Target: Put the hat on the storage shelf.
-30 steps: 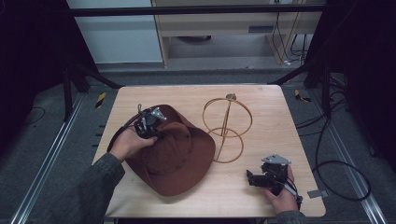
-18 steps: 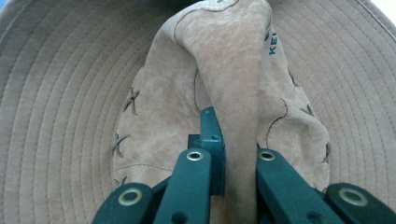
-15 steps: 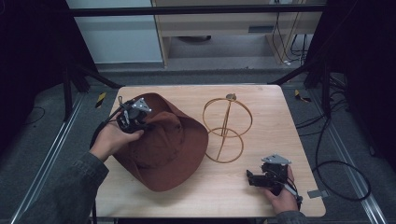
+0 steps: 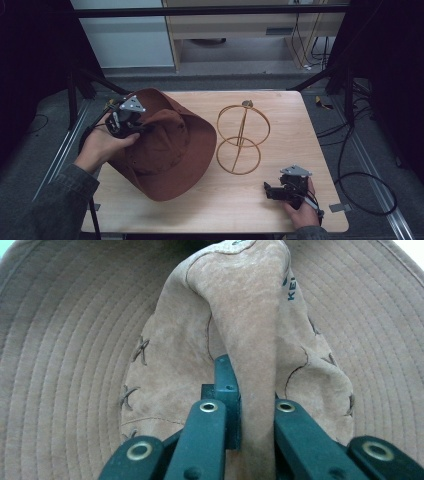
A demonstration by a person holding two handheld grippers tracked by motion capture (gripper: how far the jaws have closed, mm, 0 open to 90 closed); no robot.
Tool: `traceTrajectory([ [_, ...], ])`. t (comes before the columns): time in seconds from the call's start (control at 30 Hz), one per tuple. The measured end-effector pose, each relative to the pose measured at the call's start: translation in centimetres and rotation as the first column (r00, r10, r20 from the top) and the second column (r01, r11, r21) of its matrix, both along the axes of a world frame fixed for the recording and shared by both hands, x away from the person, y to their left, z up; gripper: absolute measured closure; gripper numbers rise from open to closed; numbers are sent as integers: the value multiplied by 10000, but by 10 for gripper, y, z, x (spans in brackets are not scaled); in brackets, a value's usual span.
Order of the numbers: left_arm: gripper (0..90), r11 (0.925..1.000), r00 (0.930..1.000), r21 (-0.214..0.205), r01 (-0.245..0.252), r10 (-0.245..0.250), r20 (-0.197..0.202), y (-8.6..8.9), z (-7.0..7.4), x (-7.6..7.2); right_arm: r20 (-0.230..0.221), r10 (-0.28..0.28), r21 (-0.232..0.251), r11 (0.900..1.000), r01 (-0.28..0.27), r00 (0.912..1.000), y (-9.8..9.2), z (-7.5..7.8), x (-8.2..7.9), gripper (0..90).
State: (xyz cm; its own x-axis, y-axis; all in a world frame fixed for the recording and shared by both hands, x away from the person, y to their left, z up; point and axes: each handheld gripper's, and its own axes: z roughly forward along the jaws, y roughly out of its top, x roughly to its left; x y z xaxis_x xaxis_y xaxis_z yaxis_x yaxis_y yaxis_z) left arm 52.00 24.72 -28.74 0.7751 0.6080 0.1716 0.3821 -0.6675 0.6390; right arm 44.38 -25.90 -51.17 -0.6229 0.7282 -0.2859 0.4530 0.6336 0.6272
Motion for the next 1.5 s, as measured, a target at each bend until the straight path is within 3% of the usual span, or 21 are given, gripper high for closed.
traceTrajectory([
  [0.57,886,9998,9982,-212,22,-9,598,6,33,-15,0,4,-3,10000,-4,10000,0,0,0,7],
  [0.83,886,9988,9930,-470,166,-110,1179,5,59,-32,-1,1,-6,10000,-1,10000,0,0,0,7],
  [1.07,886,9977,9820,-374,559,-482,1824,-8,83,-46,-1,-4,-4,10000,4,10000,0,0,0,6],
  [1.2,885,9946,9751,-211,1015,-953,2003,-25,92,-55,-9,-2,-8,10000,2,10000,0,0,0,6],
  [1.5,886,9895,9661,-16,1448,-1410,2164,-56,106,-51,-9,-5,-7,10000,5,10000,0,0,0,6],
])
